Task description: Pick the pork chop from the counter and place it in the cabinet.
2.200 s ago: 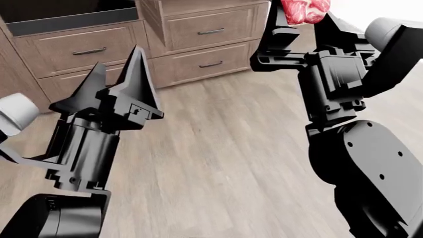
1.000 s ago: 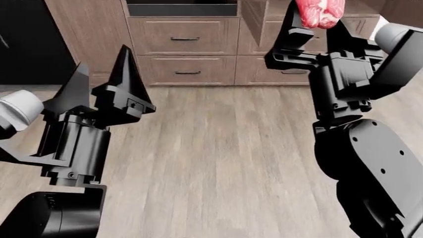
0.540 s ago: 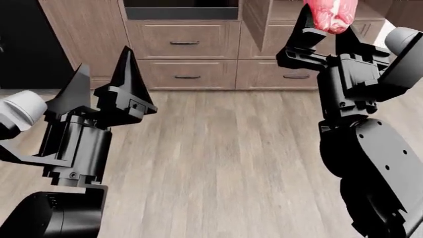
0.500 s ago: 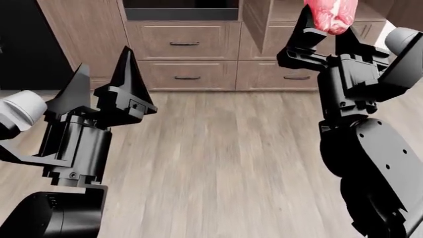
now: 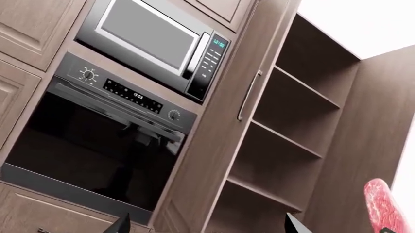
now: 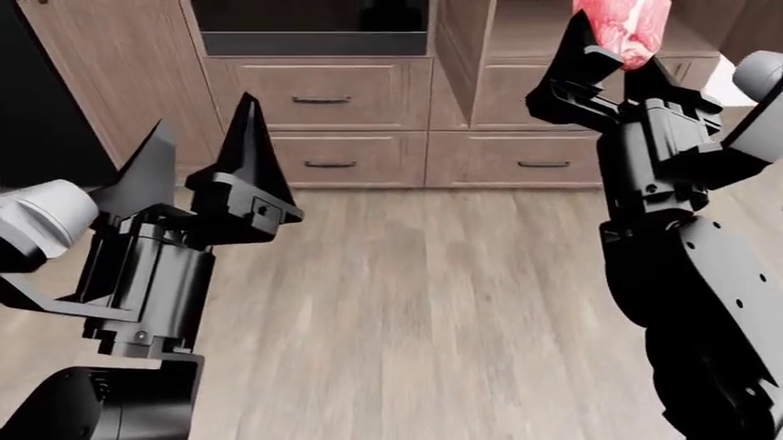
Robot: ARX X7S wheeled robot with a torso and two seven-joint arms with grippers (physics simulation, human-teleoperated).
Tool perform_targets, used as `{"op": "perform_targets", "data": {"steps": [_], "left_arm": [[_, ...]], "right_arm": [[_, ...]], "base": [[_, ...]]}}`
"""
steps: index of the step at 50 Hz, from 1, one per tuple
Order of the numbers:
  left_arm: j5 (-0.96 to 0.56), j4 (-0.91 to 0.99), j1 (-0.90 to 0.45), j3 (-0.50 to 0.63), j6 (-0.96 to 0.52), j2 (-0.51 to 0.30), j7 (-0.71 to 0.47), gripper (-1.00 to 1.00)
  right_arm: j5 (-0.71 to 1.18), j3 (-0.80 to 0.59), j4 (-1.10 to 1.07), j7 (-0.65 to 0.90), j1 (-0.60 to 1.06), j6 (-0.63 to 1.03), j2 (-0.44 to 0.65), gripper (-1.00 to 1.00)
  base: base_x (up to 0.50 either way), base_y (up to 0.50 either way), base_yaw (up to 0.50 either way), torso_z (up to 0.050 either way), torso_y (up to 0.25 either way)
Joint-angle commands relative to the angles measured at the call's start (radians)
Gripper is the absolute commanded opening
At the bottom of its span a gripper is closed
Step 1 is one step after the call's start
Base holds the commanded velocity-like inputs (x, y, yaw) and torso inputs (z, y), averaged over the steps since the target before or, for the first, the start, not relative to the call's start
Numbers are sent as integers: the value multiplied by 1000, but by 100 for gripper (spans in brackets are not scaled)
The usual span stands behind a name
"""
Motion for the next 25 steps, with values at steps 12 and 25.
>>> {"op": "perform_targets", "data": {"steps": [12, 25], "left_arm": [[8, 41, -6, 20, -21, -12, -19, 100], [7, 52, -10, 22, -25, -17, -28, 100]], "right_arm": [[23, 32, -26, 6, 2, 5, 13, -100], [27, 35, -26, 6, -4, 1, 17, -100]], "base": [[325, -376, 0, 0, 1], [327, -374, 0, 0, 2]]}}
